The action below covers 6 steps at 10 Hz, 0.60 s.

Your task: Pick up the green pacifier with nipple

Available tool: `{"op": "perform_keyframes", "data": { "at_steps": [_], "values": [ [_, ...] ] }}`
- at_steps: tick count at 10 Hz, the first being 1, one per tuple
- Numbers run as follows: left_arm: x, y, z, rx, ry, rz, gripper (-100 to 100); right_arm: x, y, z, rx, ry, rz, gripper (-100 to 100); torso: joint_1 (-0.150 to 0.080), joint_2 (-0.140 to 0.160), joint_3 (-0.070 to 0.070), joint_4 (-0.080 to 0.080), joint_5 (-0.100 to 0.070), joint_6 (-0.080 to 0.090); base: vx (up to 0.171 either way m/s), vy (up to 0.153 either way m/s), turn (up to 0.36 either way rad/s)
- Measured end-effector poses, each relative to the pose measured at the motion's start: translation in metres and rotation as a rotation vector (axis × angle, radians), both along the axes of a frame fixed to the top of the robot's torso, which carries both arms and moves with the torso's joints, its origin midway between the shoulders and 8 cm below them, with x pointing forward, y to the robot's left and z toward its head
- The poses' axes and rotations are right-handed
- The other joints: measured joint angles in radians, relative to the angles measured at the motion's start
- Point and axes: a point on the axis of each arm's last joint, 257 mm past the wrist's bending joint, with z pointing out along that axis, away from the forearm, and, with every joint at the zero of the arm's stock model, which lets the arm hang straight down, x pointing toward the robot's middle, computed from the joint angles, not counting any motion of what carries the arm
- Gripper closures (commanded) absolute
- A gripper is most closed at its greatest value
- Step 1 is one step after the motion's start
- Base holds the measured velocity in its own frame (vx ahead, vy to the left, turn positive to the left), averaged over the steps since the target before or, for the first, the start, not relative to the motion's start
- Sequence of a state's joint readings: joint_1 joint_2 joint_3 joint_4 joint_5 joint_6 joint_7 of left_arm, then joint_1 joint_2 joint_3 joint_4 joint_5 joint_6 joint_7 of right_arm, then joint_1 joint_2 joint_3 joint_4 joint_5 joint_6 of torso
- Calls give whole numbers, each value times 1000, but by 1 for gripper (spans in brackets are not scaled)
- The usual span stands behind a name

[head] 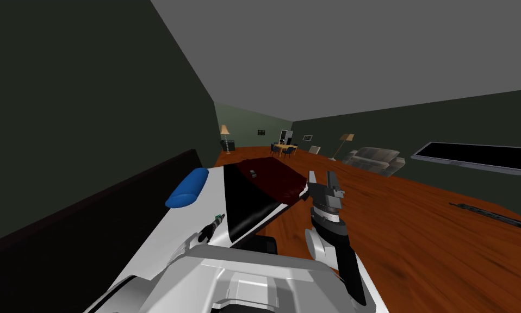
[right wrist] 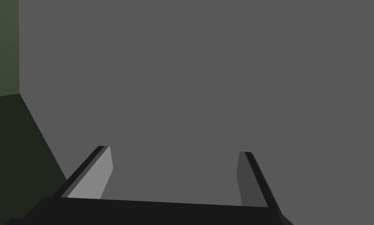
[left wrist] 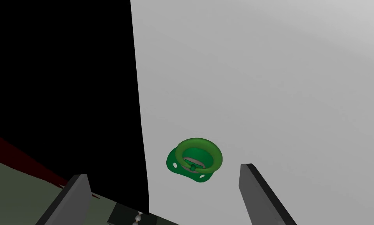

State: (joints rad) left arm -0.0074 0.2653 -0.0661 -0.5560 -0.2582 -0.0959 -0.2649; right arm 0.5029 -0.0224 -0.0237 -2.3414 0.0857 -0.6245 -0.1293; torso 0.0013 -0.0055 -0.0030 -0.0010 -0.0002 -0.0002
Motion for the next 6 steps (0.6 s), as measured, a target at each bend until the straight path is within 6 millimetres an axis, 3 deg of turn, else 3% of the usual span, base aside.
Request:
{"op": "perform_keyframes", "data": {
  "at_steps": [2,6],
  "values": [
    [-13,22,-5,41,65,-4,-100,0,0,0,0,0,0,0,0,-1,0,0,0,0,78,13,-34],
    [-29,36,-14,78,128,1,-100,0,0,0,0,0,0,0,-2,3,1,0,0,0,43,1,-27]
  ]
}}
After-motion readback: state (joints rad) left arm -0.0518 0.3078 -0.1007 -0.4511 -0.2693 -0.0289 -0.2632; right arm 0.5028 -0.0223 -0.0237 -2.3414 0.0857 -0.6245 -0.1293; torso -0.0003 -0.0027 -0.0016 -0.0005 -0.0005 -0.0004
